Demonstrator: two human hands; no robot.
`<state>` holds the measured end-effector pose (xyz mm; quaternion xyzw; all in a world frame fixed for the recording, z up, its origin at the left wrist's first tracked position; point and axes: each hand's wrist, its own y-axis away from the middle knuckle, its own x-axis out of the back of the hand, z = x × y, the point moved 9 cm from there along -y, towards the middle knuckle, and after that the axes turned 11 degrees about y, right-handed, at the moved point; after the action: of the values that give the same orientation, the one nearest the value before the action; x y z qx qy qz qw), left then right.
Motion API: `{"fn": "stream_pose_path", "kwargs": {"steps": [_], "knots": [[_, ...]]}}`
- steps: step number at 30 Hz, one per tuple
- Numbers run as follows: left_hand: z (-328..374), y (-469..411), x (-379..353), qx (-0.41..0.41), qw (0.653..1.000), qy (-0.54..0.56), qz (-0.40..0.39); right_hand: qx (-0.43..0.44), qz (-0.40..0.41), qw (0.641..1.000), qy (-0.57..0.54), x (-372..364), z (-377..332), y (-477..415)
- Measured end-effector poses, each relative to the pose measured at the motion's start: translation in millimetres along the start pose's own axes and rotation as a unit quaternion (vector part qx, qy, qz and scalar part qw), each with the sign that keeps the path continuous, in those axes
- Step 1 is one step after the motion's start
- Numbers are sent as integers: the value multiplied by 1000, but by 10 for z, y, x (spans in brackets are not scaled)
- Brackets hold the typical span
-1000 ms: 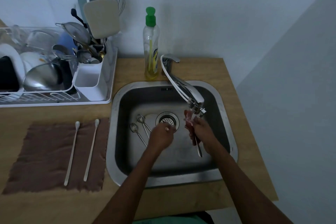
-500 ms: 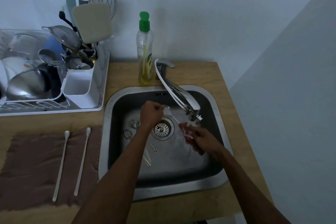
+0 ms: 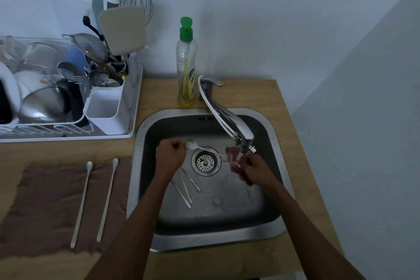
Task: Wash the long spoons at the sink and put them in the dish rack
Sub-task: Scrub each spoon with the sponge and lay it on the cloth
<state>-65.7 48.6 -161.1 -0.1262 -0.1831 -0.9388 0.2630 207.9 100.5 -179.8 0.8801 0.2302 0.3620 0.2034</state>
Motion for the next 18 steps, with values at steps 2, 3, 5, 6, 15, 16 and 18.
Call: {"fn": "stream_pose_path", "kwargs": {"steps": [2, 3, 5, 6, 15, 16, 18], "knots": [[-72, 161, -49, 23, 997, 31, -61, -13, 79, 991, -103, -23, 53, -98], [-102, 248, -79, 38, 993, 54, -97, -24, 98, 981, -167, -64, 65, -128], [-141, 408, -119, 64, 984, 72, -150, -47, 100, 957, -269, -184, 29, -136], [-150, 474, -137, 73, 981, 63, -167, -57, 97, 945, -308, -247, 8, -133], [-167, 783, -238, 82, 979, 66, -175, -71, 116, 874, -467, -346, -103, -148], [-153, 795, -251, 81, 980, 67, -169, -63, 102, 880, -459, -370, -136, -133], [-138, 812, -287, 79, 981, 71, -164, -55, 69, 896, -436, -422, -132, -95]]}}
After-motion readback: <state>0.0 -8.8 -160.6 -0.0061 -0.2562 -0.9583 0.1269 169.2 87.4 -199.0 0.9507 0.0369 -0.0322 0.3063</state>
